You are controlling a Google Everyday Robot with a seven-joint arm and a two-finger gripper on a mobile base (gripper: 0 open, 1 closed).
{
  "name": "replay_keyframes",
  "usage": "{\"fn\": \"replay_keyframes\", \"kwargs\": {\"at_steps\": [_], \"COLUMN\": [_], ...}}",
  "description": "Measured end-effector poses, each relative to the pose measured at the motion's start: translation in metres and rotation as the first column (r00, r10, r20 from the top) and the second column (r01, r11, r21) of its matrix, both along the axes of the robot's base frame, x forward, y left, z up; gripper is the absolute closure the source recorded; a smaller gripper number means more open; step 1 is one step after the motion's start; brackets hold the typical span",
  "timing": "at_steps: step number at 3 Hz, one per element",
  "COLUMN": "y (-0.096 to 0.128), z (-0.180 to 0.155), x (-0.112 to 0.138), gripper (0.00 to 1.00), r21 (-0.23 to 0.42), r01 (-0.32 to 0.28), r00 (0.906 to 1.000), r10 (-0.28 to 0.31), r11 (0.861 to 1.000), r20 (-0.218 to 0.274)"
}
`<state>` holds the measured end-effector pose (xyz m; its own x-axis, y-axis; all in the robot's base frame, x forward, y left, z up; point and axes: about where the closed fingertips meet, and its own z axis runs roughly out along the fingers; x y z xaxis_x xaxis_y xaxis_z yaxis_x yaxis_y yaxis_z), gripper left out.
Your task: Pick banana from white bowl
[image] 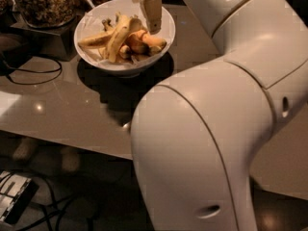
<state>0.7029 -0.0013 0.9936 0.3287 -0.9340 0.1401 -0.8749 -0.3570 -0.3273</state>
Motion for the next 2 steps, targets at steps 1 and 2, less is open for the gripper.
{"fn": "replay_keyframes", "kwargs": {"at_steps": [1, 2], "y": [0.0118, 0.0189], "z": [0.0027, 0.0007], "x": [0.0051, 0.0087], "gripper": [0.31, 0.38], "r21": [-0.007, -0.018], "r01": [-0.017, -0.031], "r00": [0.9998, 0.9995], "r10": [0.017, 0.031], "r11": [1.0, 0.999], "r20": [0.007, 0.003]}}
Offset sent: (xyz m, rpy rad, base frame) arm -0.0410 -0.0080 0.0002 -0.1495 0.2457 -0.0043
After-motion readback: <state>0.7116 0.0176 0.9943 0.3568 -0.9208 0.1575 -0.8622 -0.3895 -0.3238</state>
